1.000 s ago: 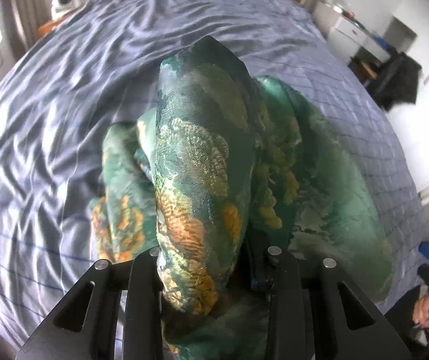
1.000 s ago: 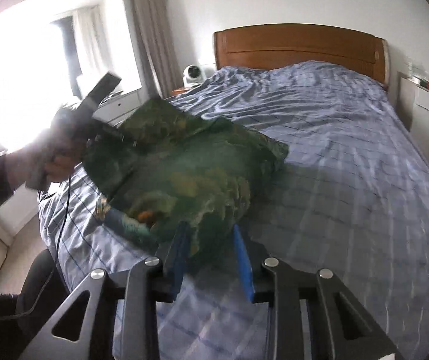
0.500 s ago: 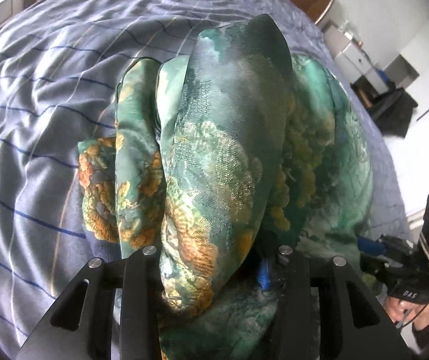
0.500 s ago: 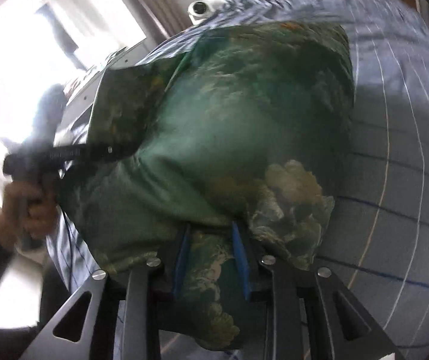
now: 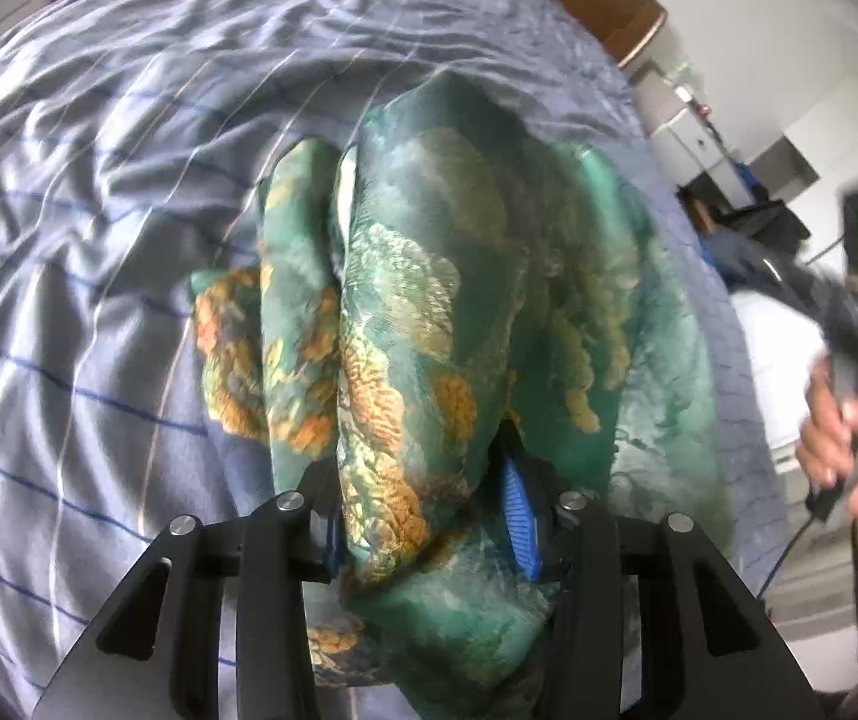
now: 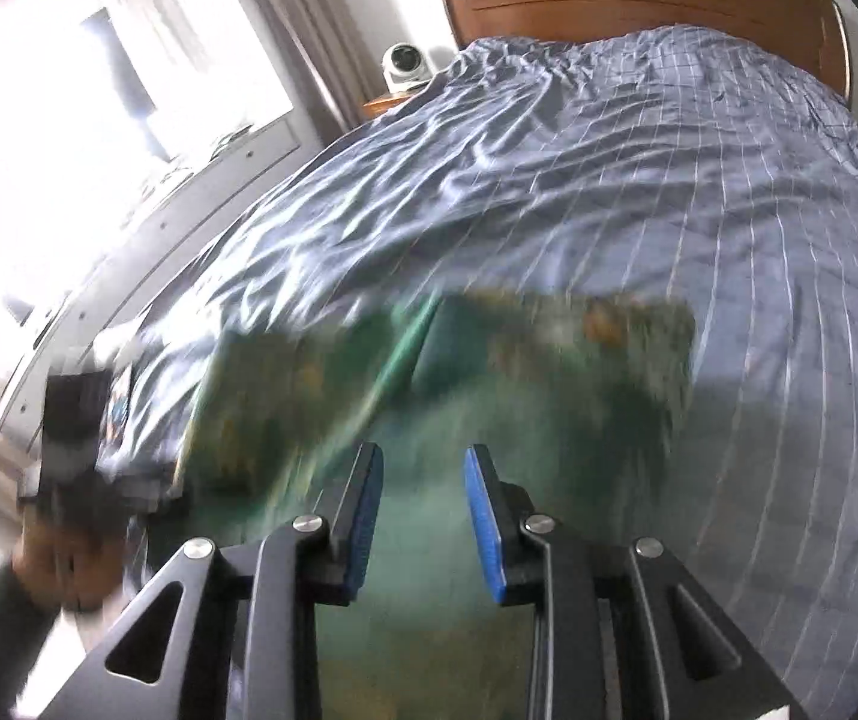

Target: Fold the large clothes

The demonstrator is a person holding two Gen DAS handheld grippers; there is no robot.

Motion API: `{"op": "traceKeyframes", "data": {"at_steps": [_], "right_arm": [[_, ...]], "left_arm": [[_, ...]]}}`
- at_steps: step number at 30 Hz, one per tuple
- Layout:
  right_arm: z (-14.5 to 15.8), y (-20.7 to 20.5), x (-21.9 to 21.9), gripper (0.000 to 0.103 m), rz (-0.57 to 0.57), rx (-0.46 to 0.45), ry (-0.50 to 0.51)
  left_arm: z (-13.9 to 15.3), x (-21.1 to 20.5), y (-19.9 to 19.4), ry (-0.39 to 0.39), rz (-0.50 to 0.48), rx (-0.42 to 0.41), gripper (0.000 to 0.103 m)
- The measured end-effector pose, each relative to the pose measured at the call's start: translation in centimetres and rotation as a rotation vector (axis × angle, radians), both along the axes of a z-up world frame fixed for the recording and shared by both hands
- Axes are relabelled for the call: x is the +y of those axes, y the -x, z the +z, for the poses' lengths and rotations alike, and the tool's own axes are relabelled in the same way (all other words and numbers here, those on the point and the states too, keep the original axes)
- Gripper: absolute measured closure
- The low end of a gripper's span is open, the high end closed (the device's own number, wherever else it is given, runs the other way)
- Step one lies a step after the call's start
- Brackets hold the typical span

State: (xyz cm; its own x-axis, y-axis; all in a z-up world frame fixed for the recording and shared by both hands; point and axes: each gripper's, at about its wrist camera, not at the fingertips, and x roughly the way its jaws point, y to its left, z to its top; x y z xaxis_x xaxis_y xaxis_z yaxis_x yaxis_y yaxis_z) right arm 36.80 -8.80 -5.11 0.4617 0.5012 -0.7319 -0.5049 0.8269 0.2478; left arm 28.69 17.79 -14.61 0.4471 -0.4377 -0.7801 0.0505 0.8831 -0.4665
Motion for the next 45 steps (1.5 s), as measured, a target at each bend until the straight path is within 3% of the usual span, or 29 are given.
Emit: {"op": "traceKeyframes", "data": {"at_steps": [3,5,6,12,17,21,24,27,45], "right_arm": [[-3.6,-4.2,2.0,0.074,-0.035,0.100,0.015],[-8.8,-5.3,3.9,0.074,-0.039,0.182,0.135],[-10.9,-5.1,5.0,0.074,-0.030,0.156,0.212],[-8.2,-2.3,5.1,0.074,-0.043,0.035,0.295],[-4.4,6.3,4.3,0.074,0.026,-0.108,0.344],[-5.6,13.2,4.5,0.074,0.059,-0.174,0.411],[-8.9,13.7,5.6,0.073,0.049,-0.212,0.509],[-10.1,13.8,6.0,0.073,0.039,-0.254,0.543],[-10.6,13.8,6.5,0.073,0.042,-0.275,0.565]], "left_arm": [[-1.4,0.2,0.4,-0.036,0.022,-0.003,0.060],[-2.1,-0.2,0.8,-0.069,0.023,0.003,0.061],[-2.3,-0.4,0.7,-0.092,0.026,0.003,0.060],[-2.0,-0.4,0.7,-0.106,0.008,0.000,0.060],[-2.2,-0.4,0.1,-0.091,0.015,0.000,0.060],[-2.2,-0.9,0.1,-0.115,0.011,-0.001,0.059],[-2.1,-1.5,0.0,-0.146,0.006,-0.001,0.059],[-2.1,-1.8,0.0,-0.163,0.010,-0.003,0.059],[-2.2,-1.9,-0.1,-0.150,0.010,-0.006,0.059]]}}
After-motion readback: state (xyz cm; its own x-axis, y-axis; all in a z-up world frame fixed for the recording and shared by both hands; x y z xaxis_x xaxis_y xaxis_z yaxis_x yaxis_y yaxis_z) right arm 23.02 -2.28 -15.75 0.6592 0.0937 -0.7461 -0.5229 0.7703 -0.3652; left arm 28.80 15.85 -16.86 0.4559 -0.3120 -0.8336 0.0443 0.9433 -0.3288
